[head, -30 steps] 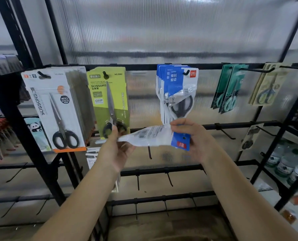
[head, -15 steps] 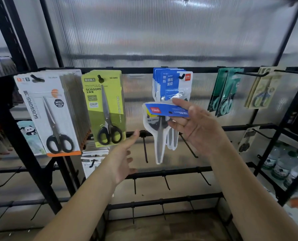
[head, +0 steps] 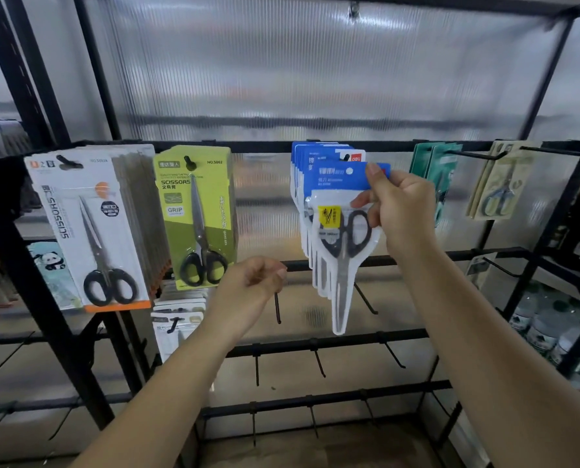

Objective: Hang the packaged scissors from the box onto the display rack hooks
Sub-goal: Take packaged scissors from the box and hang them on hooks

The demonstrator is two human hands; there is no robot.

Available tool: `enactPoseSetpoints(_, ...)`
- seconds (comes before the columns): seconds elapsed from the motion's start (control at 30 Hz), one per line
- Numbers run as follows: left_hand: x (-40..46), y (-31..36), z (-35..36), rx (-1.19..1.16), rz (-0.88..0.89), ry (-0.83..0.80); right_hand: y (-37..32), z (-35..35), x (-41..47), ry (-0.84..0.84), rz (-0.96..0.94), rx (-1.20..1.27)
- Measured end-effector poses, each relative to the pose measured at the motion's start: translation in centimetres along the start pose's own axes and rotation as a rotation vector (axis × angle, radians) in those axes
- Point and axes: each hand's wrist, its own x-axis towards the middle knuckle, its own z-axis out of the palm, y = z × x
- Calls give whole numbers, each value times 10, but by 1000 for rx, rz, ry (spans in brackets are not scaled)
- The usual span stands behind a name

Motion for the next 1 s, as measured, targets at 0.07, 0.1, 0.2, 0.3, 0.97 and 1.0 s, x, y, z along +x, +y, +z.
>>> enactPoseSetpoints(0.07, 1, -2, 2, 56, 31, 5, -4, 2, 15, 32, 12, -25)
enactPoseSetpoints(0.1, 1, -4, 2, 101, 61, 10, -5, 4, 22, 44, 13, -49)
enactPoseSetpoints(0.2, 1, -4, 3, 329, 188, 44, -5, 9, 38, 60, 6, -139)
enactPoseSetpoints(0.3, 0, -5, 2, 532, 343, 101, -1, 10, 47, 46, 12, -178)
enactPoseSetpoints(0.97, -30, -67, 8, 675, 314, -19, 94, -8, -53, -233, 48, -436)
enactPoseSetpoints(1.0, -34, -74, 11, 656, 301, -40, 107, -11, -64, -289, 91, -457)
